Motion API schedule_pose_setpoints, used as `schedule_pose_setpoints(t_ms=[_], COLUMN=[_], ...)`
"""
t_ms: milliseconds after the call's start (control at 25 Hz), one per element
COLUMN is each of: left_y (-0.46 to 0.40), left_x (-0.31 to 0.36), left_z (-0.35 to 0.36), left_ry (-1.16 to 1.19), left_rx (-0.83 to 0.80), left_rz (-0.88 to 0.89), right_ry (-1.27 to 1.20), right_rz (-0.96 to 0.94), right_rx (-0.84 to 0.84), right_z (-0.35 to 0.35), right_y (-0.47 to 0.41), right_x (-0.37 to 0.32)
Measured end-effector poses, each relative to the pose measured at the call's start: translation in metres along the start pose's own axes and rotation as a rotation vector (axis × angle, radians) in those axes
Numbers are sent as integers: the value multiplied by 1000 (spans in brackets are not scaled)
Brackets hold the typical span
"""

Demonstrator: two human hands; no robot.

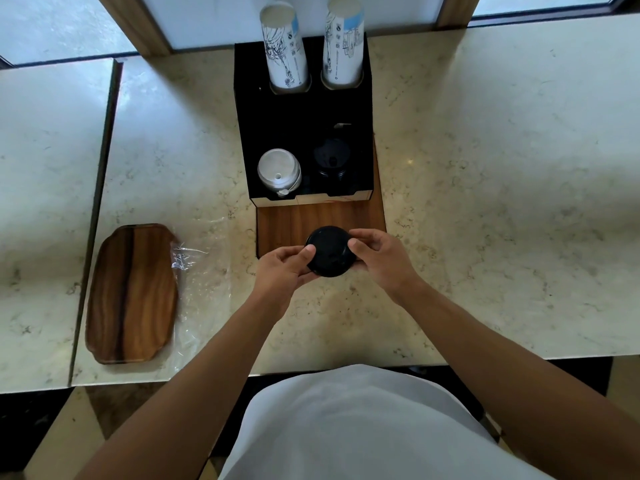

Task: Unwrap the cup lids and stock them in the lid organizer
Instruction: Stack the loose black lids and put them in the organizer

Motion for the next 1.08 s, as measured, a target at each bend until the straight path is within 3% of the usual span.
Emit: schedule_pose_setpoints(t_ms=[240,440,720,1080], left_y=[-14,-29,-65,-97], left_x=[33,65,117,137], left_z=[22,40,54,77], left_ry=[-45,-35,-213,-267], left_rx=[5,-113,219,332], left_rz=[100,116,338,343], right_ry=[-18,-4,212,322], right_rz=[-17,-45,-200,-346], right_rx=[129,214,368,423], right_z=[-2,1,4,20], right_y=[-26,-50,-84,-109], right_x=[-22,-46,-88,-115])
Point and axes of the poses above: each hand's wrist, its own y-axis away from the middle knuckle, its own z-axis out of the palm, x = y × z, the point moved 5 cm from there along -y, towards the middle knuckle, and after that the axes turned 10 degrees about x, right-handed, at the moved point
